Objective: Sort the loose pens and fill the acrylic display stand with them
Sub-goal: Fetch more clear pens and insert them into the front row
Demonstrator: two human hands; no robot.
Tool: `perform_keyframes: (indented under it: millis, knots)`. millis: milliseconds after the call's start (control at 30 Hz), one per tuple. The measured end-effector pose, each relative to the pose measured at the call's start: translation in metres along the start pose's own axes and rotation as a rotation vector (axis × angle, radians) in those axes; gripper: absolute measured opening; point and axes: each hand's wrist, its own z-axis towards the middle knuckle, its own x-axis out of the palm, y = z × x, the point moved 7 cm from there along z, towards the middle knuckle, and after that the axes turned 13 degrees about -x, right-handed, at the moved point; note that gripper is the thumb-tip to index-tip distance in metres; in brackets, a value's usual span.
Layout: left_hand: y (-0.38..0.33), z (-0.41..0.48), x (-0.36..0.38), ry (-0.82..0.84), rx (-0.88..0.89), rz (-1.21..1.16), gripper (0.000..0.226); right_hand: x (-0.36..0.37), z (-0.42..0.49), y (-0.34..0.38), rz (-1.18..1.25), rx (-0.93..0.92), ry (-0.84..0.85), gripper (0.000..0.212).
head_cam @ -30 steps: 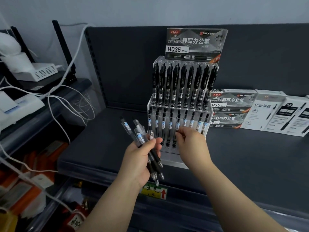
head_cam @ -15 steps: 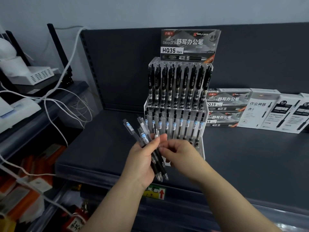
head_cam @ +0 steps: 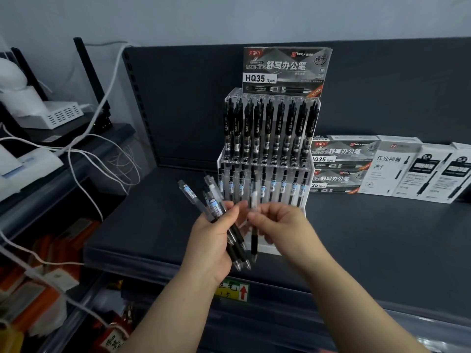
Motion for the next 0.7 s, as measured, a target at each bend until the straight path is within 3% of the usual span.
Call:
perform_keyframes:
  millis: [200, 300, 433, 700]
  knots:
    - [0.0, -0.001, -0.013, -0.069, -0.047, 0.047, 0.007, -0.049, 0.017, 0.015, -0.289, -0.118, -0.348, 0.01]
    - [0.003, -0.002, -0.016, -0.072, -0.066, 0.045, 0.021, -0.05, 0.022, 0.011, -0.462, -0.152, -0.355, 0.021]
    - [0.002, -0.003, -0.015, -0.037, -0.066, 0.029, 0.017, -0.043, 0.022, 0.01, -0.646, -0.203, -0.339, 0.021]
    - [0.001, -0.003, -0.014, -0.006, -0.053, 0.091, 0.004, -0.044, 0.021, 0.006, -0.533, -0.191, -0.388, 0.017]
